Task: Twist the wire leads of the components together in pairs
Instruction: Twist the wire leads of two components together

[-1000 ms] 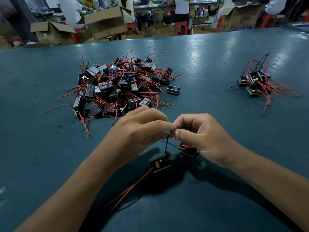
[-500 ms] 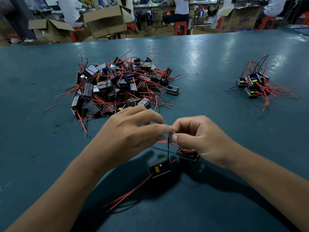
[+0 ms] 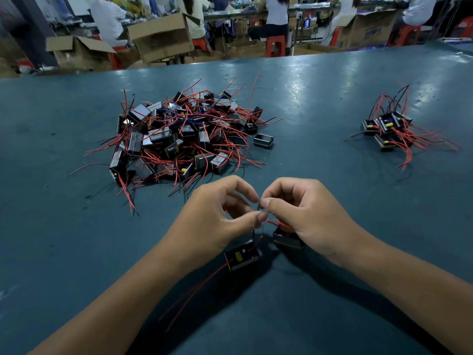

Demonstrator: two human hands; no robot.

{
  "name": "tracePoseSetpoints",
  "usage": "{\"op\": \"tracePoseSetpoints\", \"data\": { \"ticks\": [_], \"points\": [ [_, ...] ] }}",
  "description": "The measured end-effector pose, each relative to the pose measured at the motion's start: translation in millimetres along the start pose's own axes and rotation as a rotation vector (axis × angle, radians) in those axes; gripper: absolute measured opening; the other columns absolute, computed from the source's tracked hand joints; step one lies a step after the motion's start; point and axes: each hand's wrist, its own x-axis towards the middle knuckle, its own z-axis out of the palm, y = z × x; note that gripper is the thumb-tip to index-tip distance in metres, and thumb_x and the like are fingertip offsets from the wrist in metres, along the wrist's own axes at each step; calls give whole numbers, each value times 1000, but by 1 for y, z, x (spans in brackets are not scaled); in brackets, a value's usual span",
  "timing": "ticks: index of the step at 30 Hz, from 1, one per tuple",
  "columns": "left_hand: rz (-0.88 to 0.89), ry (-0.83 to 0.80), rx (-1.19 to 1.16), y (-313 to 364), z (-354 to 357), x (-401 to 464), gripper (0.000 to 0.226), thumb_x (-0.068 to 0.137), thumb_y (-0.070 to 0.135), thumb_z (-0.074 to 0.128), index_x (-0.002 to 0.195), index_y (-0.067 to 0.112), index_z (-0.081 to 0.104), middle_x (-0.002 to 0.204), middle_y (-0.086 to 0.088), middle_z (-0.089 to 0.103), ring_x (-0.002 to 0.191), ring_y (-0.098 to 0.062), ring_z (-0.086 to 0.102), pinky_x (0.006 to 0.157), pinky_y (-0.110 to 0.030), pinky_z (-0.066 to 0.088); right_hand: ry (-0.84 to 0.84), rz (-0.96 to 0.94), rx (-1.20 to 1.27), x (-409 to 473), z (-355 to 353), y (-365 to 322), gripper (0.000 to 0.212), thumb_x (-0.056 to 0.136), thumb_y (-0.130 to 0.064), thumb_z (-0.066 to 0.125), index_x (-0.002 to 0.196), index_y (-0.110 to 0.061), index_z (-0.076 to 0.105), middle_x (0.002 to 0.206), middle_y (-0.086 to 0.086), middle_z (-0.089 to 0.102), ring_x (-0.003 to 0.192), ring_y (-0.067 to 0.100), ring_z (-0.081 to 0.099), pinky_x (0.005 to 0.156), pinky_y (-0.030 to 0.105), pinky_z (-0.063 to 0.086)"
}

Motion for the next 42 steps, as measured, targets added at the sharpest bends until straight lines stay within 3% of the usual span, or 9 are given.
{"op": "tracePoseSetpoints", "data": {
  "ticks": [3,10,16,29,36,42],
  "points": [
    [-39,2,-89,-1,-1,1,22,82,20,82,95,20,65,71,2,73,54,1,54,53,-9,36,23,-9,-10,0,1,3,19,91,-9,66,73,-16,66,57,-8,53,52,8,41,50,22,33],
    [-91,54,-213,-1,3,2,23,79,20,80,93,12,63,69,-1,73,56,-10,63,56,-19,51,49,-22,11,-1,1,4,17,92,-12,66,75,-16,67,58,-8,56,52,7,44,50,20,37],
    [-39,40,-178,-4,2,3,8,87,15,77,85,11,70,72,-6,73,56,-15,63,56,-26,53,71,-42,64,0,4,3,17,93,-9,64,76,-14,66,54,-12,55,50,3,46,50,17,39],
    [-46,89,-199,-3,4,2,9,89,7,74,81,10,70,68,-5,72,53,-15,63,55,-27,53,79,-52,121,-2,5,4,14,87,-10,60,79,-16,70,54,-9,54,51,10,45,50,24,38],
    [-43,107,-204,-1,4,3,10,89,6,74,80,7,69,66,-5,71,51,-13,63,52,-15,45,97,-50,153,-2,6,3,17,91,-1,63,81,-13,69,59,-5,61,56,10,53,51,20,44],
    [-29,103,-213,0,5,2,10,89,5,74,80,5,69,67,-7,72,52,-16,64,55,-24,52,73,-86,148,-3,6,4,10,87,-10,68,78,-14,67,59,-5,58,53,10,47,49,21,39]
  ]
}}
